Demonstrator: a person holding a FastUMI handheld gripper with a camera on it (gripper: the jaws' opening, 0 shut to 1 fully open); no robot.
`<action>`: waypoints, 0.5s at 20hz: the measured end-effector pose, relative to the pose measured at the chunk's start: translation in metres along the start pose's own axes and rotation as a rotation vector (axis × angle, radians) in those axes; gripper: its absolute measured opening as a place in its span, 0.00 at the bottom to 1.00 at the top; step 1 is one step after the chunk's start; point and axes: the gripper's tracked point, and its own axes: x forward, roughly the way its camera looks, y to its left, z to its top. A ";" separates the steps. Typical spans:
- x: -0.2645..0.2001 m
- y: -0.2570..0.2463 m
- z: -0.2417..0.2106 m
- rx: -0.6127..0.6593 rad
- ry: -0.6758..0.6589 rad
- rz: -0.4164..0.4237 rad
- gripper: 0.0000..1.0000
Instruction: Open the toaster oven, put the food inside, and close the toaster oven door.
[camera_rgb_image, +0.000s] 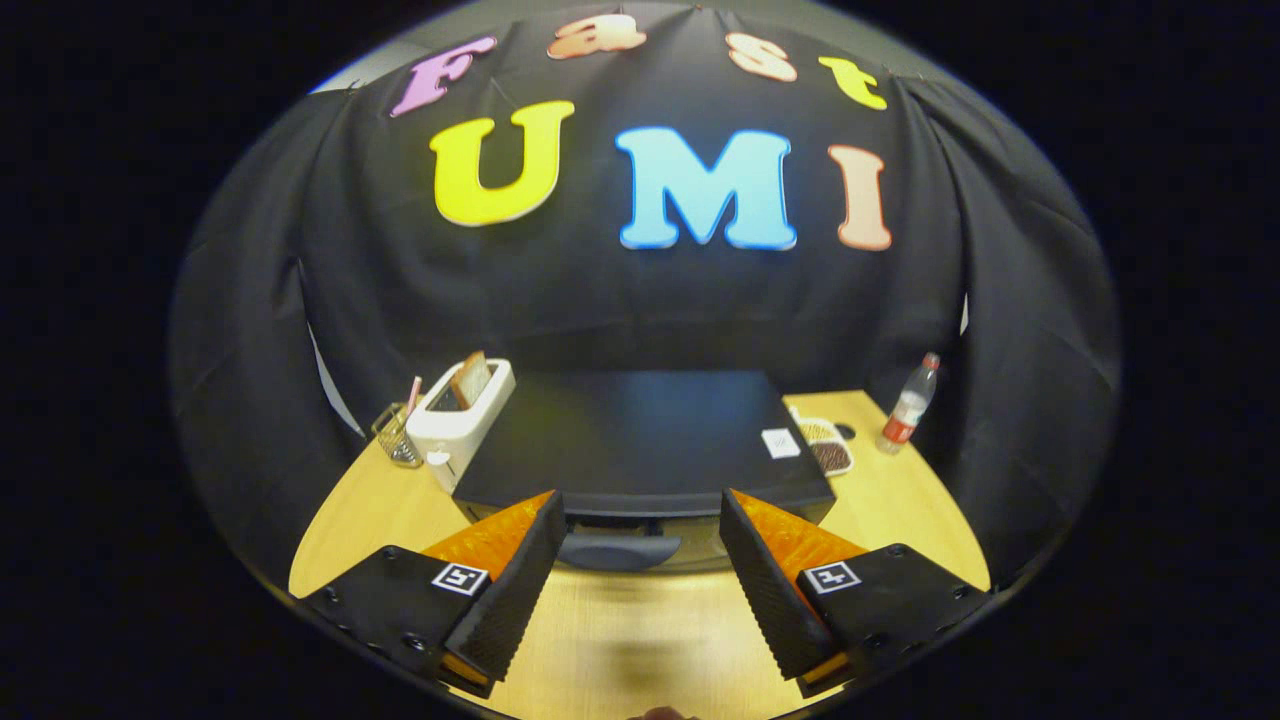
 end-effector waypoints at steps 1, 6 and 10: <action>-0.009 -0.005 0.013 -0.013 -0.046 -0.005 0.98; -0.061 -0.044 0.054 -0.025 -0.229 -0.027 0.98; -0.100 -0.080 0.062 -0.071 -0.317 -0.058 0.98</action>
